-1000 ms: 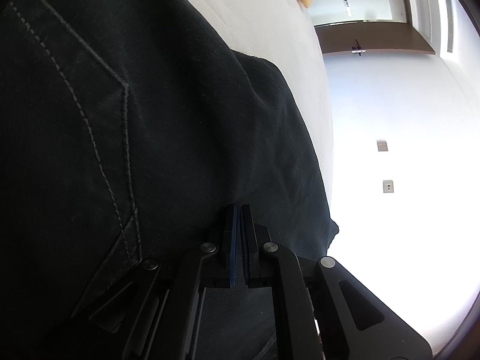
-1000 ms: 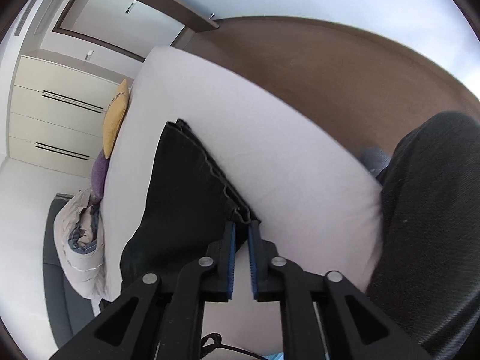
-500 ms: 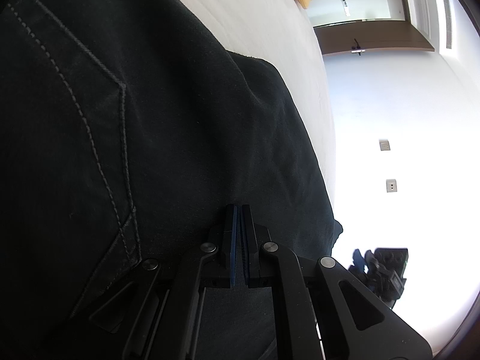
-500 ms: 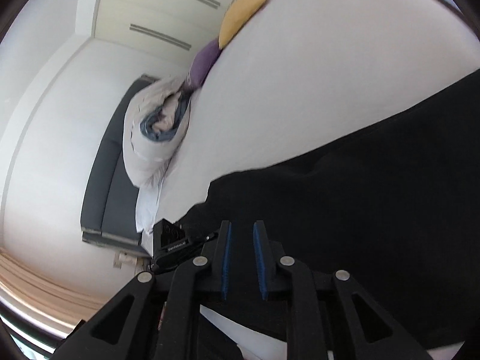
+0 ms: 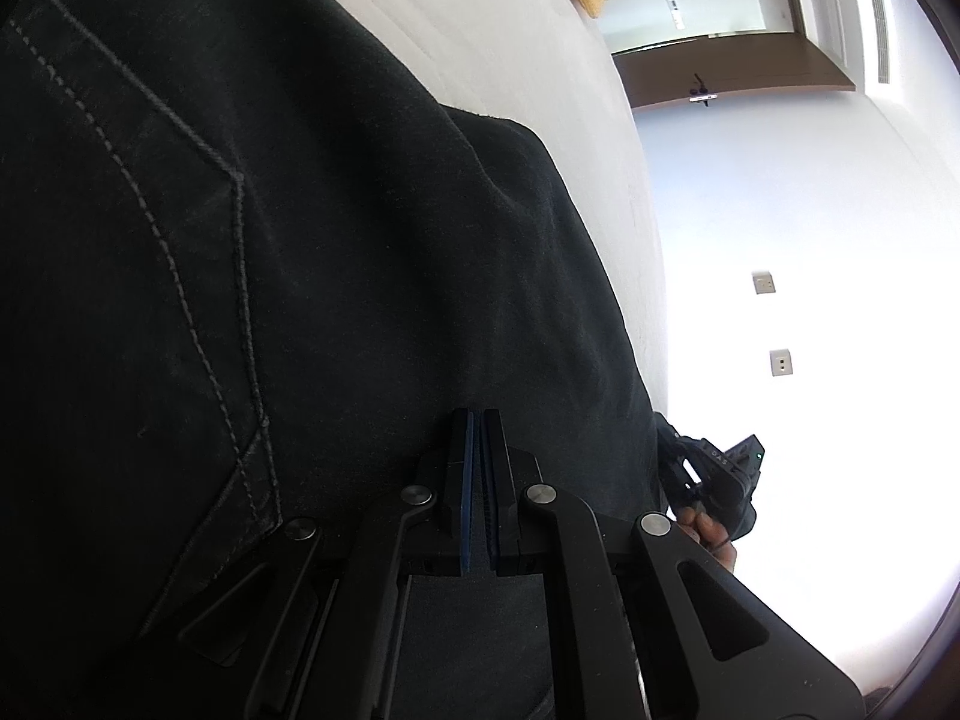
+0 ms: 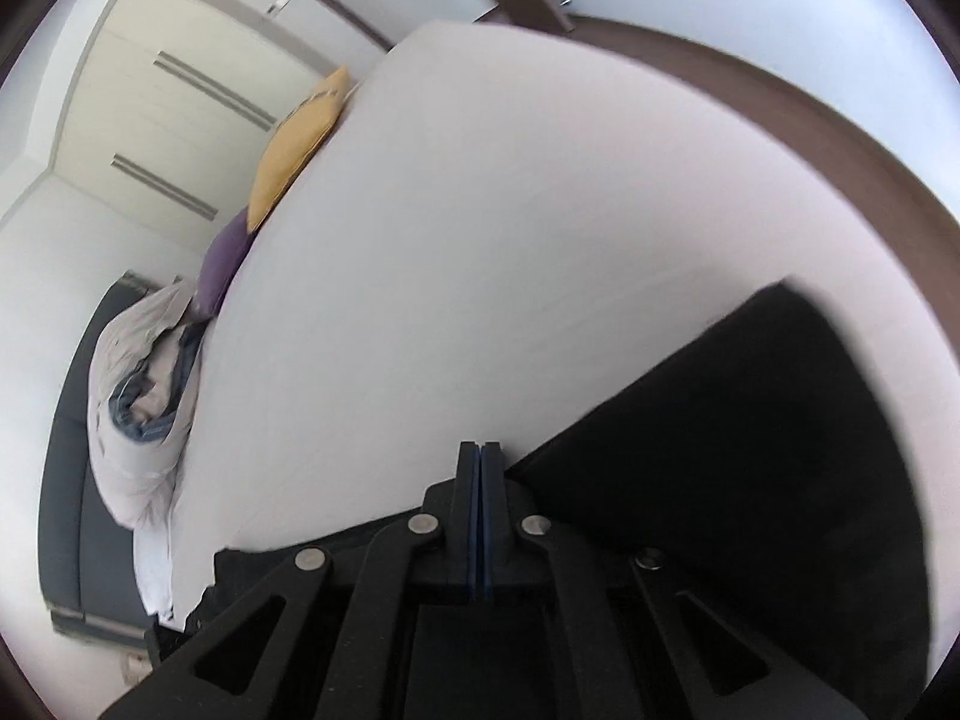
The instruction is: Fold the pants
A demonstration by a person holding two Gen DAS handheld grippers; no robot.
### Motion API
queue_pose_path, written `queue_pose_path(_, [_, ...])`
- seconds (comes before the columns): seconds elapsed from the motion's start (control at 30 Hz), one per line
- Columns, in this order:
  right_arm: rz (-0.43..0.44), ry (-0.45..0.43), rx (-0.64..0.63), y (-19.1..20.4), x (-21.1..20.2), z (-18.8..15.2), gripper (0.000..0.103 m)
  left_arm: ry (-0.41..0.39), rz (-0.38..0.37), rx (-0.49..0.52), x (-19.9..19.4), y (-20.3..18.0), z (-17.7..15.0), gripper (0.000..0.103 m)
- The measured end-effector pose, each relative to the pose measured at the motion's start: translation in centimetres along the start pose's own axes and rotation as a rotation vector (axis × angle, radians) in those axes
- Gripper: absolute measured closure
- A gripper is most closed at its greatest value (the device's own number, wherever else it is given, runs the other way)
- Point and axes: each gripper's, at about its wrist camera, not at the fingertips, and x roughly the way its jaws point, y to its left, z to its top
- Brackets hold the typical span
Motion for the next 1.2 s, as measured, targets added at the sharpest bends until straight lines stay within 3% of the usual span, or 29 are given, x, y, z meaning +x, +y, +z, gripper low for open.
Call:
queue_pose_path(0.07, [-0.007, -0.033, 0.025, -0.3, -1.9, 0.2, 0.093, -0.006, 0.004, 0.005, 0.2, -0.3, 0.0, 0.098])
queue_pose_path(0.1, [0.037, -0.04, 0.02, 0.0, -3.1, -0.2, 0.087, -0.009, 0.004, 0.006, 0.2, -0.3, 0.0, 0.098])
queue_pose_path(0.13, [0.113, -0.036, 0.004, 0.5, -4.0, -0.8, 0.082, -0.012, 0.005, 0.006, 0.3, -0.4, 0.0, 0.098])
queue_pose_path(0.2, [0.27, 0.032, -0.074, 2.5, -4.5, -3.0, 0.048, -0.015, 0.006, 0.004, 0.4, -0.5, -0.1, 0.098])
queue_pose_path(0.23, [0.323, 0.094, -0.112, 3.2, -4.1, -4.3, 0.048, -0.014, 0.006, 0.004, 0.2, -0.4, -0.3, 0.098])
queue_pose_path(0.3, [0.349, 0.186, -0.129, 3.3, -2.8, -6.6, 0.048, -0.013, 0.008, 0.002, 0.3, -0.6, -0.3, 0.098])
queue_pose_path(0.33, [0.322, 0.217, -0.113, 1.9, -2.4, -7.4, 0.049, -0.014, 0.009, 0.003, 0.5, -0.7, -0.2, 0.098])
queue_pose_path(0.37, [0.299, 0.22, -0.097, 0.8, -2.3, -8.0, 0.071, -0.016, 0.009, 0.007, 0.5, -0.8, -0.3, 0.098])
queue_pose_path(0.4, [0.276, 0.205, -0.084, -0.9, -2.5, -8.0, 0.103, -0.018, 0.008, 0.01, 0.6, -0.8, -0.3, 0.098])
queue_pose_path(0.43, [0.227, 0.181, -0.063, -2.8, -3.0, -7.6, 0.103, -0.019, 0.007, 0.011, 0.4, -0.8, -0.3, 0.098])
queue_pose_path(0.5, [0.218, 0.085, 0.004, -6.3, -5.0, -6.1, 0.103, -0.018, 0.009, 0.01, 0.3, -0.7, -0.4, 0.098])
queue_pose_path(0.6, [0.078, -0.087, 0.078, -10.6, -9.9, -3.0, 0.103, -0.017, 0.007, 0.01, 0.0, -0.5, -0.6, 0.098])
queue_pose_path(0.67, [0.017, -0.142, 0.16, -12.1, -12.2, -2.0, 0.088, -0.021, 0.011, 0.012, 0.0, -0.5, -0.7, 0.098])
queue_pose_path(0.73, [0.127, -0.16, 0.184, -11.7, -13.9, -1.9, 0.088, -0.024, 0.014, 0.012, 0.0, -0.6, -0.8, 0.098])
queue_pose_path(0.83, [0.327, -0.082, 0.069, -6.9, -14.1, -4.1, 0.079, -0.026, 0.017, 0.008, 0.1, -0.8, -0.8, 0.098])
queue_pose_path(0.87, [0.403, -0.027, 0.032, -4.9, -13.1, -5.4, 0.064, -0.027, 0.018, 0.008, 0.1, -0.8, -0.8, 0.098])
queue_pose_path(0.9, [0.461, 0.039, 0.004, -3.0, -11.5, -6.9, 0.056, -0.027, 0.02, 0.009, 0.1, -0.9, -0.8, 0.098])
queue_pose_path(0.97, [0.483, 0.146, -0.043, -0.5, -8.2, -9.5, 0.056, -0.028, 0.021, 0.008, 0.1, -0.9, -0.8, 0.098])
queue_pose_path(1.03, [0.373, 0.232, -0.078, -0.3, -5.0, -10.9, 0.056, -0.029, 0.021, 0.005, 0.0, -1.0, -0.9, 0.098])
queue_pose_path(1.07, [0.322, 0.239, -0.074, -1.2, -4.4, -11.0, 0.066, -0.029, 0.02, 0.008, -0.1, -1.0, -1.0, 0.098])
queue_pose_path(1.1, [0.31, 0.226, -0.046, -3.0, -4.4, -10.7, 0.091, -0.029, 0.02, 0.013, -0.3, -1.0, -1.1, 0.098])
queue_pose_path(1.13, [0.291, 0.213, -0.004, -4.6, -4.6, -10.2, 0.102, -0.031, 0.021, 0.024, -0.4, -1.0, -1.3, 0.098])
queue_pose_path(1.2, [0.259, 0.141, 0.106, -8.7, -6.1, -8.6, 0.103, -0.035, 0.024, 0.051, -0.8, -1.1, -1.6, 0.098])
